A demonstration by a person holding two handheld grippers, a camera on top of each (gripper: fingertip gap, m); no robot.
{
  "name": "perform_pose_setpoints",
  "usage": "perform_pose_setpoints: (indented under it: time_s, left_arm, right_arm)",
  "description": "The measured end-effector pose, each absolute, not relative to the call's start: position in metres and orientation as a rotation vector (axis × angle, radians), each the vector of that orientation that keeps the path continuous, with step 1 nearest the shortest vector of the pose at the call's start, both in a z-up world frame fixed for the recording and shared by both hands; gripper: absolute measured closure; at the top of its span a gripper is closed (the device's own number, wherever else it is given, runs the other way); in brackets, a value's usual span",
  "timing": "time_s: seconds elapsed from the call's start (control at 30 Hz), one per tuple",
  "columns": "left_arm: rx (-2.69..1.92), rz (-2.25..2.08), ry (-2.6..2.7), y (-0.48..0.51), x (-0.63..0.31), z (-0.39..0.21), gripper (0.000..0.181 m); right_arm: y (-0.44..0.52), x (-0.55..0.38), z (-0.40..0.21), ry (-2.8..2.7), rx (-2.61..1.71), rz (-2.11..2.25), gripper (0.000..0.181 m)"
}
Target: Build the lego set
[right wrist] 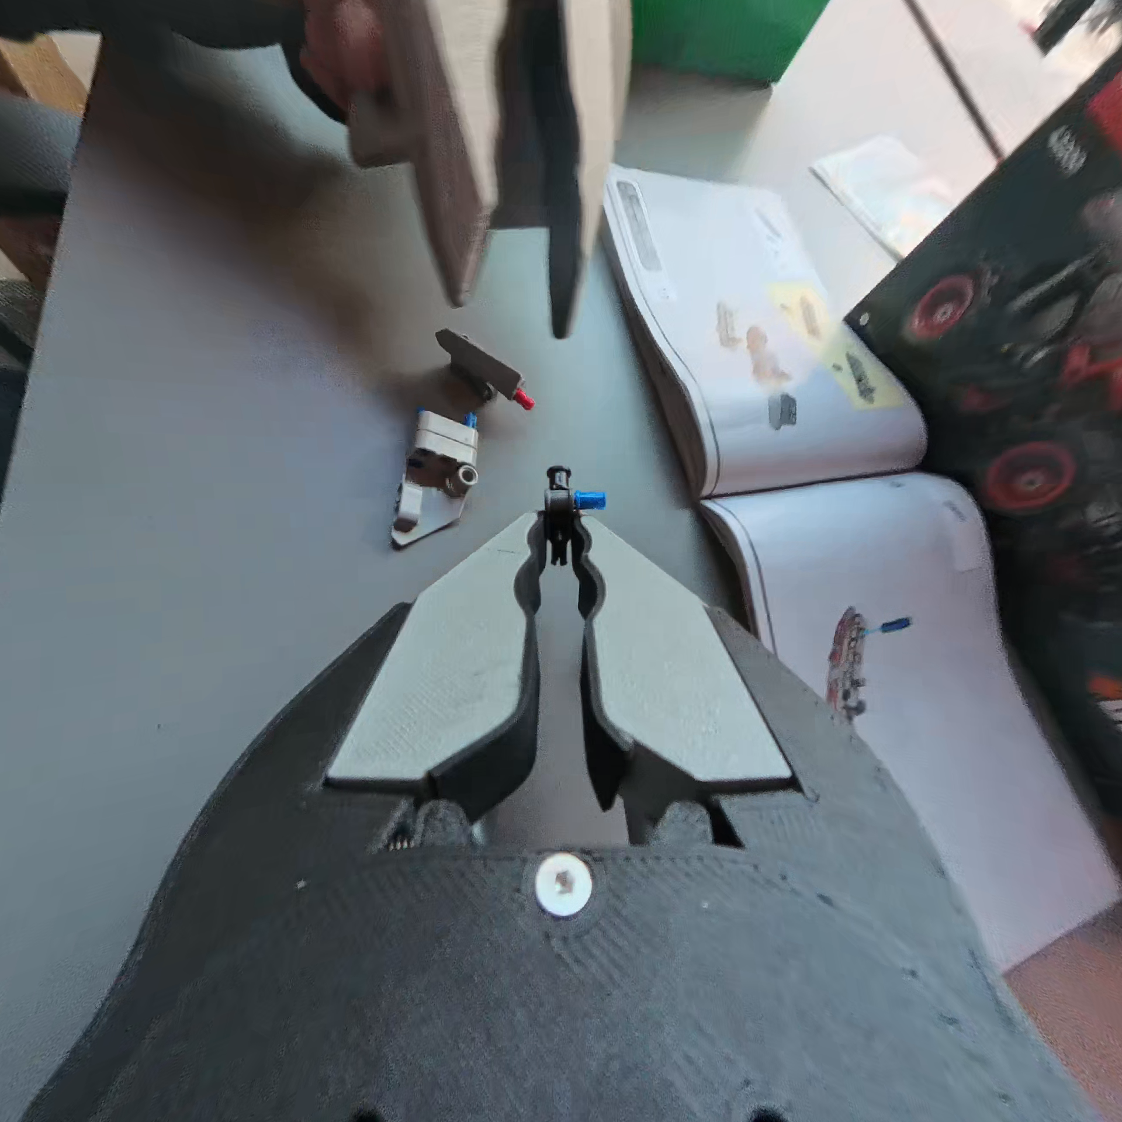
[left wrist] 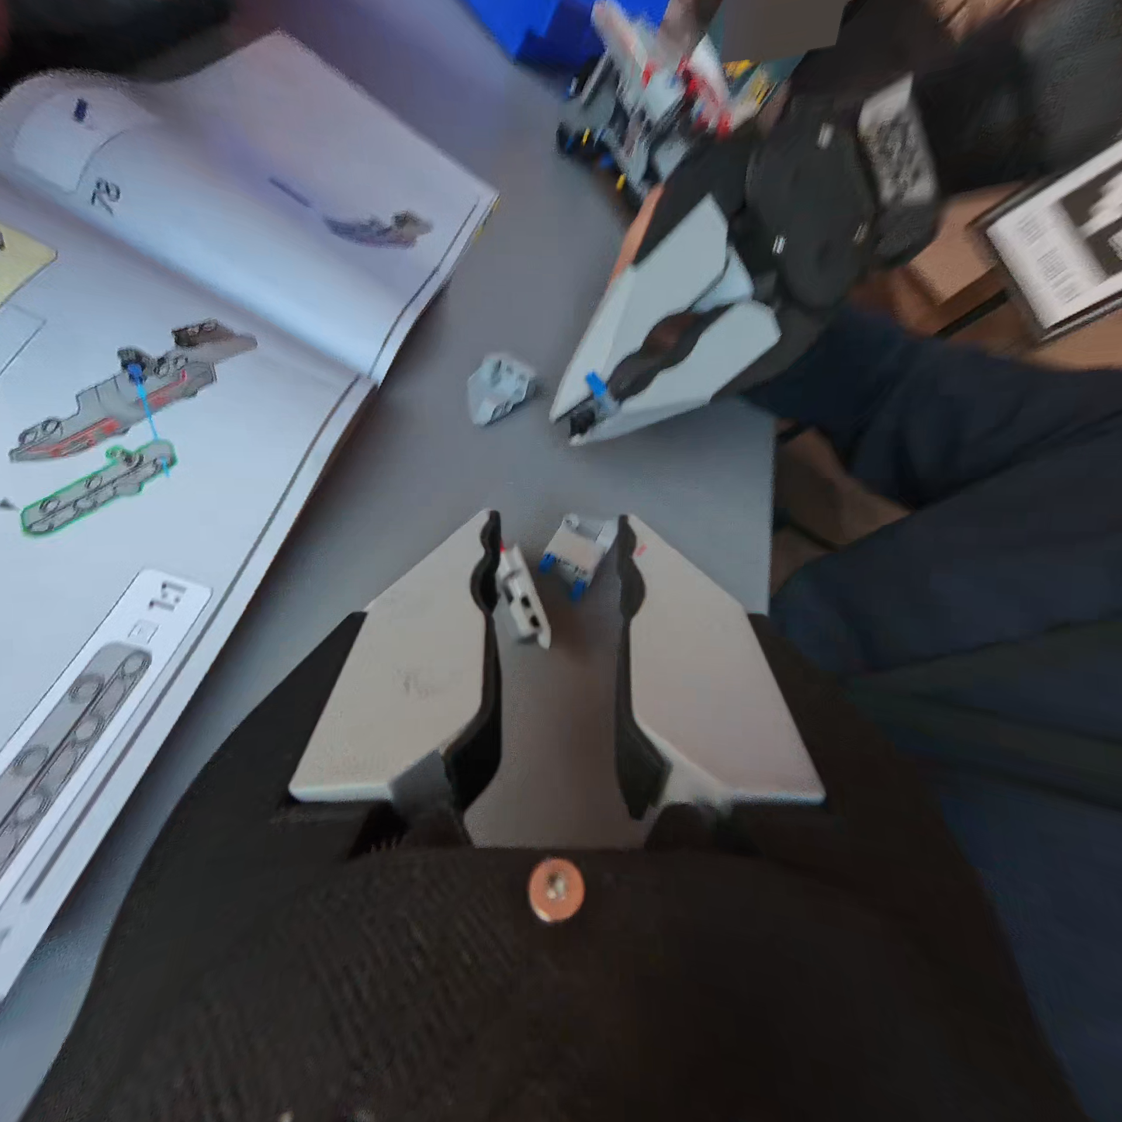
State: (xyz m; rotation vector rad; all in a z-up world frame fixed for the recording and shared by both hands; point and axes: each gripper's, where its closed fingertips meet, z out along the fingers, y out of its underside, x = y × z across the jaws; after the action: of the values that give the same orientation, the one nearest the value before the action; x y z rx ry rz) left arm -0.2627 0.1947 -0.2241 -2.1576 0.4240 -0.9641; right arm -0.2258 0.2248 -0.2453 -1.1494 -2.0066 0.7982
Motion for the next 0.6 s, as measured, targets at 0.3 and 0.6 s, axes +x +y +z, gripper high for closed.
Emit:
perform_pose_setpoints:
  time_s: [0.3, 0.6]
  left_arm:
    - [-2.336, -0.668, 0.716, 0.179, -0.264, -0.268, 0.181]
    - [-2.332, -0.598, 0.853, 0.205, -0.272, -0.245, 0.179]
  right_arm:
    - [0.237, -0.210, -0.243, -2.019, -1.339, 1.040, 0.177]
    - [0.246, -0.194, -0.269, -2.166, -1.358, 0.855, 0.177]
